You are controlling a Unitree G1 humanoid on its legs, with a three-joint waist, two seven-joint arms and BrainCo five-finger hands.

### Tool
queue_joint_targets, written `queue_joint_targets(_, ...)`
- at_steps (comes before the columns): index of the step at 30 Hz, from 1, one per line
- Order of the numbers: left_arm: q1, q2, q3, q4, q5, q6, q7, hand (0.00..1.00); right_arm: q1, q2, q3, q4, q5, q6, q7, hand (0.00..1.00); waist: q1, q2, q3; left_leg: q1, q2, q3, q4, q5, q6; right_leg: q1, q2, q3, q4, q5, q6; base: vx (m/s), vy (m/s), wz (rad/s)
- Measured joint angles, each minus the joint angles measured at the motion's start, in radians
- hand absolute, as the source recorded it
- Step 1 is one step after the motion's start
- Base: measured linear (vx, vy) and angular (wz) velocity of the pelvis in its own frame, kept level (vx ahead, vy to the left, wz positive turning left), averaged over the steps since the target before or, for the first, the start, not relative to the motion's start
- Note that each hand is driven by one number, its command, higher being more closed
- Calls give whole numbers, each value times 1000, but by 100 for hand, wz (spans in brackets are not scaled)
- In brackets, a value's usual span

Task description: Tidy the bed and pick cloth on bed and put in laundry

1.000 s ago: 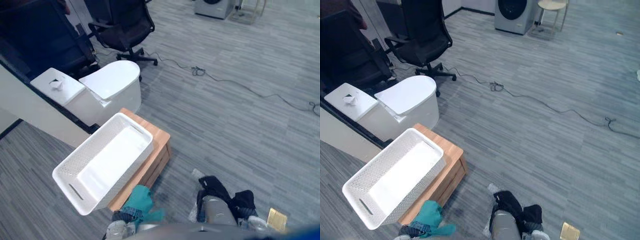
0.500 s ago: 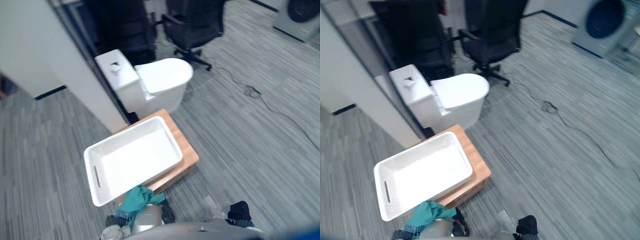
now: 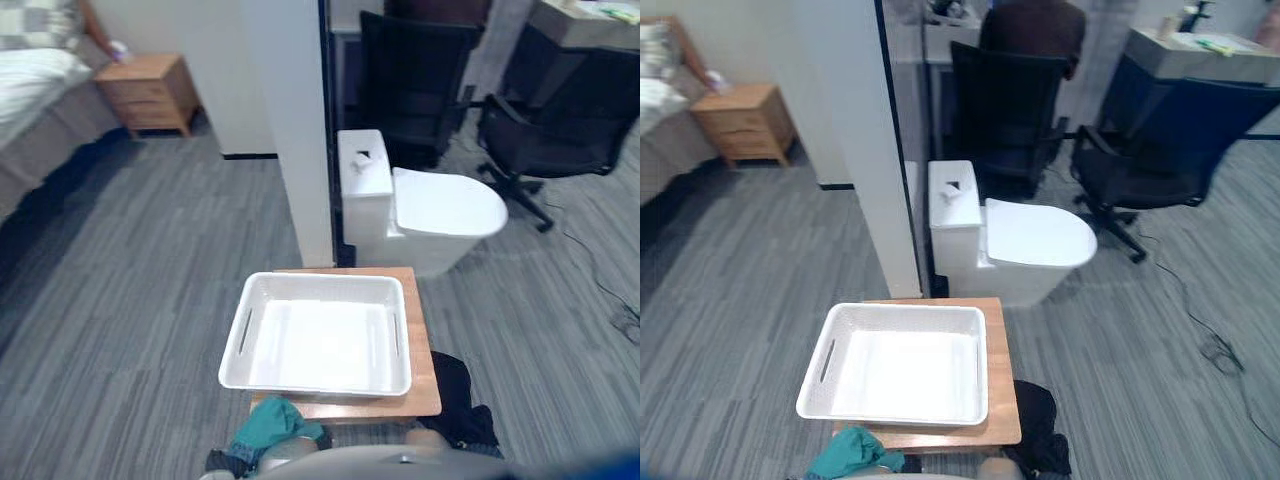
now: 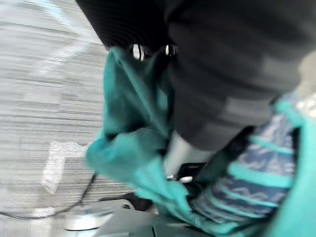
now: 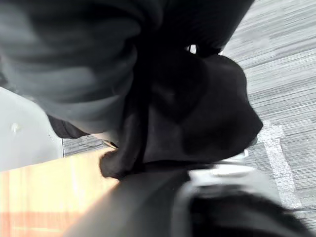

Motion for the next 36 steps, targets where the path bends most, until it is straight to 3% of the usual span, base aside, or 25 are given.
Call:
queue_joint_targets(5,33,-13,19,2,0,3,-7,100,34,5,2,4,-2,5,-3,100,5,-5,1,15,41,-7,-2,30,-10,73,45,-25,-99,5,-19,-41,-148,5)
queue_joint_targets(9,33,-14,23,-1,1,2,-7,100,40,3,22,1,-11,4,-12,100,11,-5,1,-7,49,-6,-1,32,-15,73,52,-47,-134,23,-25,-32,-12,8)
queue_joint_targets(10,32,-14,35,-1,0,1,-6,100,45,4,27,1,-12,5,-13,100,9,-11,0,-19,54,36,6,17,-12,78,43,-67,-141,32,-26,4,26,49)
queue_joint_targets(11,28,-15,64,-2,0,1,-6,100,46,10,29,2,-14,8,-14,100,2,-23,3,-41,83,171,68,-7,-8,81,26,-103,-150,39,-22,30,30,60)
queue_joint_targets(13,29,-17,69,-3,-1,-3,1,100,47,11,29,12,-44,13,-13,100,10,-28,13,-75,111,257,185,-38,-1,90,8,-124,-136,42,-16,26,94,39)
queue_joint_targets(18,46,5,57,-2,-1,-1,8,100,35,14,43,15,-52,13,-8,100,10,-48,3,-68,72,181,205,-46,10,115,-20,-125,-139,49,-3,-10,85,14)
queue_joint_targets(20,34,24,12,-2,-1,-2,21,100,23,15,48,15,-52,11,-9,100,1,-54,-3,-66,47,74,164,-9,-1,110,-30,-125,-143,39,14,-93,-59,12)
queue_joint_targets(23,13,19,-43,-1,-2,-12,22,100,15,0,67,15,-51,11,-12,100,-23,-23,6,-12,36,8,-7,80,-8,101,-20,-152,-153,42,23,-170,-25,19)
queue_joint_targets(26,5,14,-83,-1,-1,-15,20,100,23,-18,69,12,-51,11,-12,100,-33,5,12,-21,35,4,-7,84,-8,104,-19,-162,-167,57,42,-166,72,9)
queue_joint_targets(27,5,25,-109,0,1,-15,17,100,24,-18,69,11,-50,11,-13,100,-48,5,12,-27,28,-8,-7,89,2,108,-25,-173,-173,64,56,-131,86,21)
queue_joint_targets(30,-4,46,-144,0,2,-15,14,100,23,-16,69,4,-50,12,-14,100,-52,4,12,-67,12,-14,-7,89,9,76,-34,-163,-171,52,85,-98,104,21)
queue_joint_targets(32,-12,50,-148,-1,11,-15,14,100,5,-12,69,3,-50,12,-14,100,-49,-1,19,-115,6,16,-7,89,10,18,-29,-121,-168,48,91,-52,148,-17)
queue_joint_targets(36,-20,83,-148,-1,38,-7,10,100,-25,9,81,3,-50,11,-16,100,-56,-43,53,-123,-13,39,-6,84,16,3,-37,-85,-163,44,71,-20,124,-7)
